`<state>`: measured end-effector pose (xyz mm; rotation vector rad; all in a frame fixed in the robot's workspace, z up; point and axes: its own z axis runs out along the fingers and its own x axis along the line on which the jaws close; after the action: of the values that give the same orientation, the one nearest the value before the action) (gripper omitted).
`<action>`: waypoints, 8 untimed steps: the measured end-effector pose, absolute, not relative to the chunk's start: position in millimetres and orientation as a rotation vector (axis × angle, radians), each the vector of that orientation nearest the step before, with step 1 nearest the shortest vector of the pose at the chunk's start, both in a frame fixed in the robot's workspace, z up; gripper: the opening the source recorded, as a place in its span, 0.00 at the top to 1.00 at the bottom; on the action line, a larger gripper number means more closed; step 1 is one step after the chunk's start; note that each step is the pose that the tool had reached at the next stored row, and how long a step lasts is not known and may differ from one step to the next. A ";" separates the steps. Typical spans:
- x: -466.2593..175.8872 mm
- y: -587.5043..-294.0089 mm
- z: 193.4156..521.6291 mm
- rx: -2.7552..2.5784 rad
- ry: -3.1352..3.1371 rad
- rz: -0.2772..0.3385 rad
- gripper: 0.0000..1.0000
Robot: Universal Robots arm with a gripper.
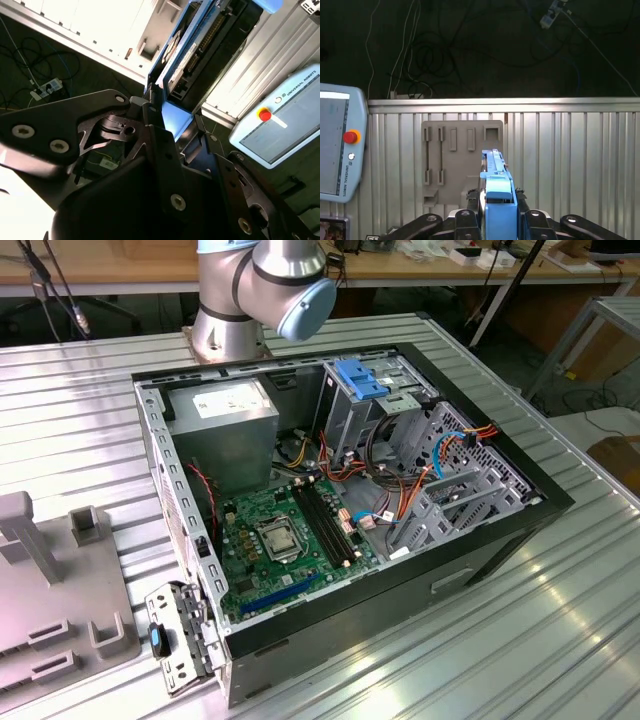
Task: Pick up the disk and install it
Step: 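Pick up the disk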
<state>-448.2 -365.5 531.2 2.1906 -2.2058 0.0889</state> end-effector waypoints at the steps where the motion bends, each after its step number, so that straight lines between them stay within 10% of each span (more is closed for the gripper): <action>1: -446.7 -365.5 531.2 2.191 -2.206 0.089 0.63; 8: -432.9 -365.5 531.2 2.191 -2.206 0.089 0.63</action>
<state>-432.9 -365.5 531.2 2.1906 -2.2057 0.0888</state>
